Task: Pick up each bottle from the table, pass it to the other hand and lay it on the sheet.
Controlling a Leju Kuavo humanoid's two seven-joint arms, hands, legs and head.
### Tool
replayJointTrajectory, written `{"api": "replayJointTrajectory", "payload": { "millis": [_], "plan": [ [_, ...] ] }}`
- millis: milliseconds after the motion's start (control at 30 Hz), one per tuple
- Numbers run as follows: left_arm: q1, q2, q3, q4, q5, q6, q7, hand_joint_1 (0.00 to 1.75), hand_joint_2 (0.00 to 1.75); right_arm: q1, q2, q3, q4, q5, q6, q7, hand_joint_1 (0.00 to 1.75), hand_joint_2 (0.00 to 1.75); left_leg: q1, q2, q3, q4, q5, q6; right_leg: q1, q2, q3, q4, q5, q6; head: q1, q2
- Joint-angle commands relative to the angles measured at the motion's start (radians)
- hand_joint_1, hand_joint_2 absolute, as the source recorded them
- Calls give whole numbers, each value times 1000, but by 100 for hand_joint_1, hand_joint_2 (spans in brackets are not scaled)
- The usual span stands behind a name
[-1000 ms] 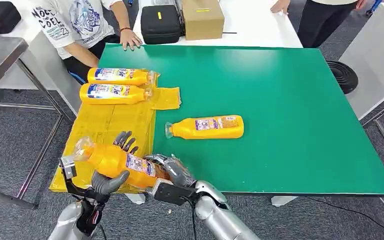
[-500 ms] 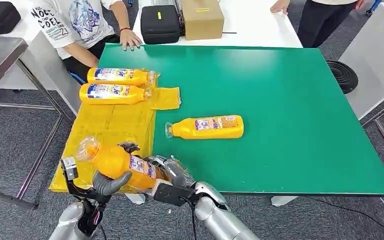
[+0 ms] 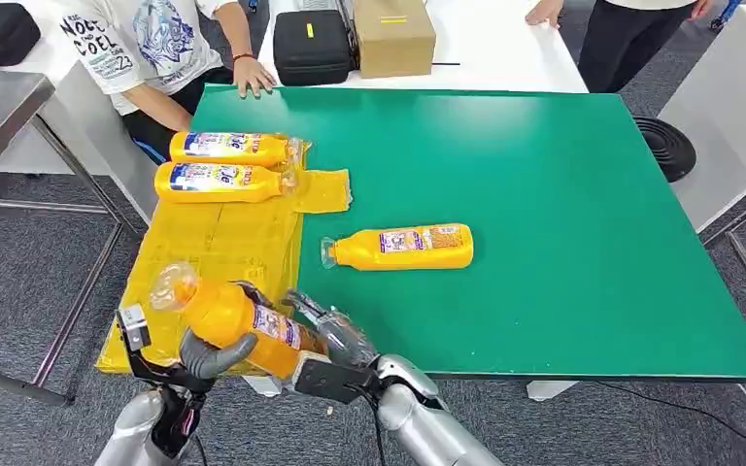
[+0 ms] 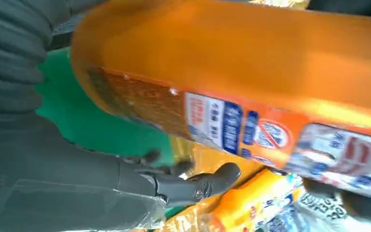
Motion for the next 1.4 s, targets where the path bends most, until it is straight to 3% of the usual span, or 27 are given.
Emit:
{"api": "replayJointTrajectory", "payload": {
  "millis": [33, 367, 567, 733, 933, 967, 1033, 1100, 1400],
  "plan": [
    [-42, -2, 38, -6, -121, 122, -30, 175, 175, -21, -38, 8, 4, 20, -29, 40, 0, 0, 1, -1, 4, 0, -1, 0, 1, -2, 5, -1, -2, -2, 0, 0],
    [-104, 70, 122, 8, -424, 438, -40, 175, 175, 65, -95, -20, -228, 15, -4, 42, 0, 0, 2, -2, 5, 0, -2, -1, 2, -3, 6, -1, -2, -3, 0, 0],
    [-195, 146, 118, -11, -549, 488, -25, 175, 175, 97, -116, -26, -284, -14, 25, 26, 0, 0, 1, 0, 4, 0, -1, -1, 2, -1, 4, -1, -1, -3, 0, 0],
    [-303, 193, 99, -56, -576, 446, 29, 175, 175, 127, -138, -39, -345, -35, 40, 36, 0, 0, 3, -4, 2, 2, 0, -1, 4, -5, 4, 1, -2, -3, 0, 0],
    [-434, 308, -1, -49, -600, 365, 80, 175, 175, 176, -146, -86, -401, -49, 45, 48, 0, 0, 3, -4, 1, 2, 0, -2, 5, -6, 4, 1, -2, -4, 0, 0],
    [-450, 351, -71, -49, -724, 387, 117, 175, 175, 188, -150, -97, -414, -46, 28, 56, 0, 0, 3, -3, 1, 2, 0, -2, 5, -4, 3, 1, -1, -4, 0, 0],
    [-452, 351, -89, -38, -762, 398, 122, 175, 175, 201, -157, -108, -437, -46, 29, 58, 0, 0, 3, -3, 3, 1, 0, -2, 4, -4, 4, 0, -2, -4, 0, 0],
    [-451, 404, -179, -14, -955, 422, 170, 175, 175, 216, -159, -140, -485, -41, 22, 62, 0, 0, 2, -2, 4, 0, -1, -2, 4, -4, 5, 0, -2, -4, 0, 0],
    [-409, 500, -346, 97, -1183, 432, 177, 175, 175, 241, -162, -250, -624, -52, 12, 97, 0, 0, 2, 0, 11, -1, -3, -2, 4, -2, 11, -1, -3, -6, 0, 0]
  ]
}}
